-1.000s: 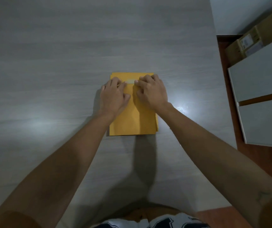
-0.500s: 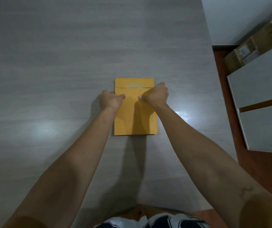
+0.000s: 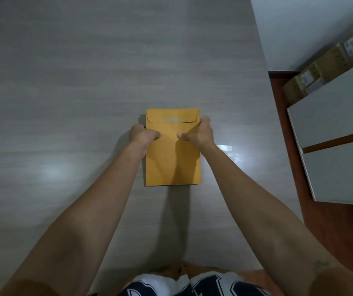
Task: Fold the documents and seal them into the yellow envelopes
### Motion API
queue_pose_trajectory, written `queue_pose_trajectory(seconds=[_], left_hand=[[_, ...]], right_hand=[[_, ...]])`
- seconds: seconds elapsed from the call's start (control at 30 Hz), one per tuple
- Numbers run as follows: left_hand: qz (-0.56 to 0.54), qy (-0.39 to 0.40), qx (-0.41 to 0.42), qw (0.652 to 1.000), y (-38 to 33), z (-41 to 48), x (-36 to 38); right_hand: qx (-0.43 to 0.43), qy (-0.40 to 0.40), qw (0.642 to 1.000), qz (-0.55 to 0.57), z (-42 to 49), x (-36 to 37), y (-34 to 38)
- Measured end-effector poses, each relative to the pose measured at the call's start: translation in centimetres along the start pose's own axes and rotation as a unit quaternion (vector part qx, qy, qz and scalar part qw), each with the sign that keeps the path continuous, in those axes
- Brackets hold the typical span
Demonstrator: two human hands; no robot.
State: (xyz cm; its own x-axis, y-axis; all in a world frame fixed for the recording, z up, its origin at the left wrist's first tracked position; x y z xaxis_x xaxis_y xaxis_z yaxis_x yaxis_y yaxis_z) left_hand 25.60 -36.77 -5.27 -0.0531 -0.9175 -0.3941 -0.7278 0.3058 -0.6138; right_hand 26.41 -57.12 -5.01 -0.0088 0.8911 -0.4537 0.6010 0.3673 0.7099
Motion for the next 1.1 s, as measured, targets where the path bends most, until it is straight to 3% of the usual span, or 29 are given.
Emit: queue_pose_trajectory(seconds=[0.2,0.37,0.57,0.83,1.1], left_hand=[[-0.063,0.018,0.04,0.997,1.1,-3.2,-1.4],[-0.077,0.137,0.085,0.984,2.9,-6.3,-1.5],[-0.127,0.078,0.171,0.974,3.8,-10.1,-3.1],[-0.092,0.061,0.228,0.968,5.7,-14.5,-4.1],[0.013,0.08,0.177,0.981,9.9,-15.8,-2.5]], right_hand=[[-0.045,0.035,0.992,0.116,-3.9,-0.2,-1.6],[-0.128,0.04,0.981,0.143,-7.9,-1.1,-0.8],[-0.182,-0.015,0.98,0.078,-12.9,-2.1,-2.5],[-0.239,-0.072,0.964,0.089,-18.5,-1.8,-5.4],[-0.217,-0.077,0.973,0.023,-20.2,0.0,-9.2]])
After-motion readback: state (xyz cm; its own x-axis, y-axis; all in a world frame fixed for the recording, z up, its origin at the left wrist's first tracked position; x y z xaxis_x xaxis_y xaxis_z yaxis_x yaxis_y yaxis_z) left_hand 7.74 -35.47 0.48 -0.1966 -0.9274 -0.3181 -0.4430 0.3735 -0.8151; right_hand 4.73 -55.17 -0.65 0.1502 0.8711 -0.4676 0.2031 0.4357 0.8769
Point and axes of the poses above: each hand's wrist, its own z-axis towards the middle knuckle, its own x-axis out of the palm, y = z × x, the point moved 5 cm from there along z, towards the middle knuckle, and after that the axes turned 7 degrees about z, right-handed, at the moved point
